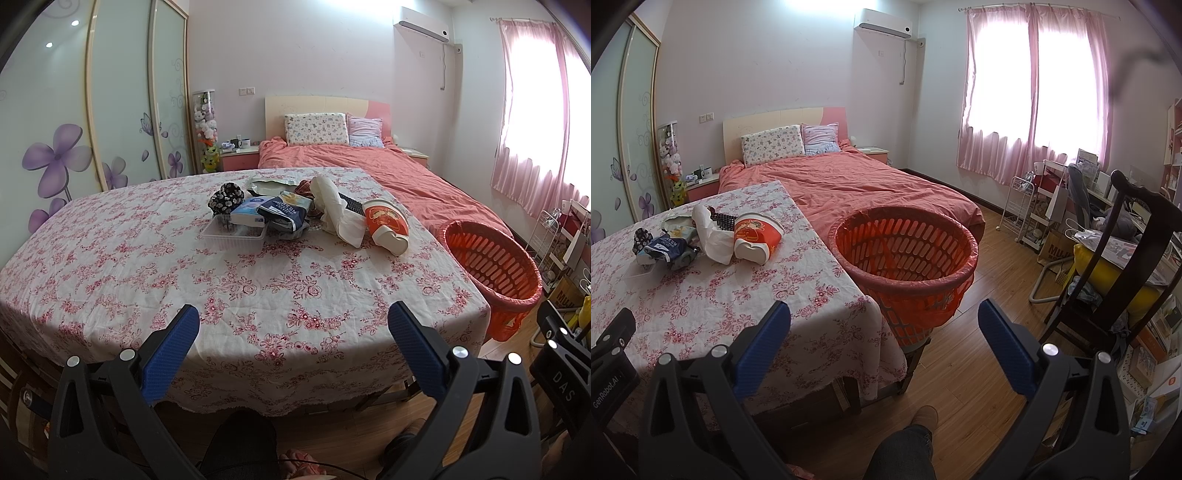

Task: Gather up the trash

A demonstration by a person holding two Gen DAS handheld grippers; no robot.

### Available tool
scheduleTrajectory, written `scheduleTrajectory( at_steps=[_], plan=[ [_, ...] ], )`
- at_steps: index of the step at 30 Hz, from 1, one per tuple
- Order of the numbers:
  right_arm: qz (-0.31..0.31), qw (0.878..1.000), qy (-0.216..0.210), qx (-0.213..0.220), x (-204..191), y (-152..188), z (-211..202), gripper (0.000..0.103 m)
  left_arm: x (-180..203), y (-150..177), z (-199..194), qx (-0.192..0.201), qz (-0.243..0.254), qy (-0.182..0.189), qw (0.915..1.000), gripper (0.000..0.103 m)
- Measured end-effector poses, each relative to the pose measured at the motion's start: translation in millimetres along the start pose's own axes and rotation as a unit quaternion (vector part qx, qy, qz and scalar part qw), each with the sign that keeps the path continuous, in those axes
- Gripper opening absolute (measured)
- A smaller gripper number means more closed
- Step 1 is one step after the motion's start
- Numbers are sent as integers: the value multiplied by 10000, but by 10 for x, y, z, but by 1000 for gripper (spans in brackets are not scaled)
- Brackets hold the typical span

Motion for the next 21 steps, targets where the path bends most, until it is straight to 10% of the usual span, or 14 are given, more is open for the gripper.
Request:
scheduleTrajectory(
  at_steps=[21],
  plan=[
    [-30,9999,-102,-42,-72,-20,111,99,-68,-27,108,-68,-94,-5,9999,101]
  ],
)
Point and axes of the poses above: each gripper's, at about its wrist camera, not at the fingertips, and z roughly the way its jaws point, x to its right, y to its underside, the point moved 3 cm from there along z, roughly the way its jaws point, and after that the axes turned 10 degrees about -z, right-handed, at the moved point
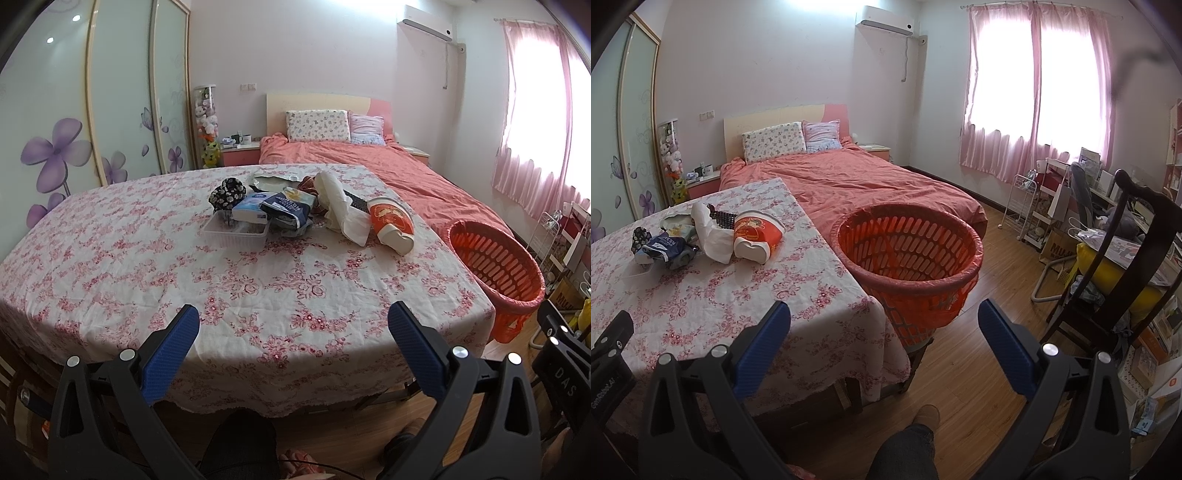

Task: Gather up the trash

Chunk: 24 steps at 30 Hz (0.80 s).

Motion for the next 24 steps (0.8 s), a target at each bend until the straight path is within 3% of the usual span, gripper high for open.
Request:
scheduleTrajectory(
  at_steps=[13,24],
  plan=[
    [-342,9952,-913,-6,-625,-339,591,99,-420,-194,538,-462,-465,71,9978,101],
    [-182,9848,-1687,-358,-1133,-758,1375,99,-671,-461,918,-425,-576,-192,9972,101]
  ],
)
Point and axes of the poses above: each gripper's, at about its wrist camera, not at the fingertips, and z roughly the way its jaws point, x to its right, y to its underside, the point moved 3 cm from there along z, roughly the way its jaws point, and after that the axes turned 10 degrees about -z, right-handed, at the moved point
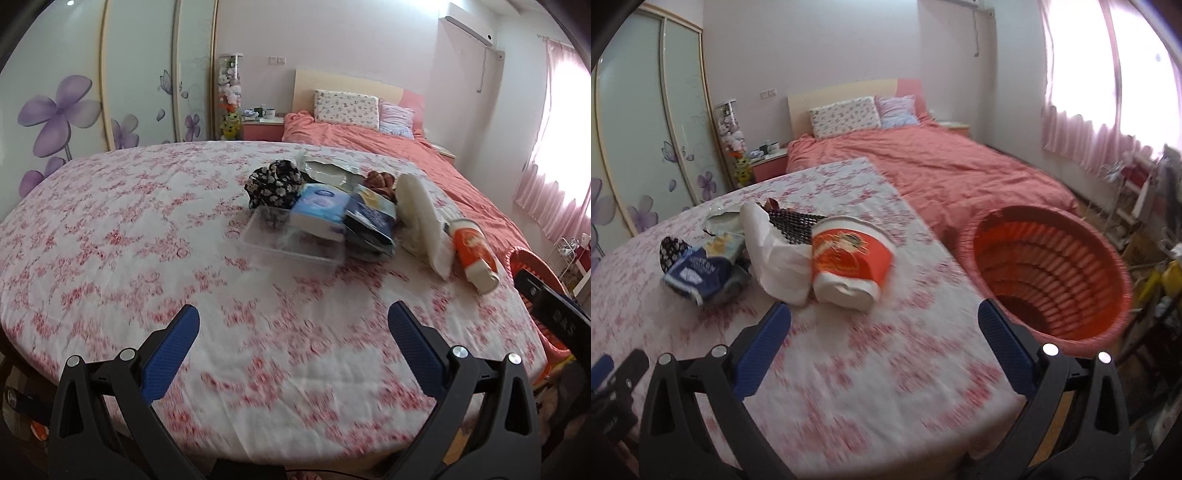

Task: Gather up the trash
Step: 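Grasp the red-and-white paper cup with the right gripper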

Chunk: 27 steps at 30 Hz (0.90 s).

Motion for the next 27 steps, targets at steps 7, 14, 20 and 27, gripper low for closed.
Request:
scheduleTrajectory(
  at_steps=[7,14,20,27],
  plan=[
    [442,9977,-330,-402,14,-170,526,97,-13,-121,166,-45,44,71,10000,101],
    [408,9942,-599,-791,-36,-173,874,81,33,-222,250,3,123,198,9997,101],
    [241,9948,-644,-757,-79,-163,874,73,82,-283,312,-22,146,281,9995,100],
    [249,9962,-524,-648,83,-123,717,73,272,-434,330,100,298,354,9989,100]
  ],
)
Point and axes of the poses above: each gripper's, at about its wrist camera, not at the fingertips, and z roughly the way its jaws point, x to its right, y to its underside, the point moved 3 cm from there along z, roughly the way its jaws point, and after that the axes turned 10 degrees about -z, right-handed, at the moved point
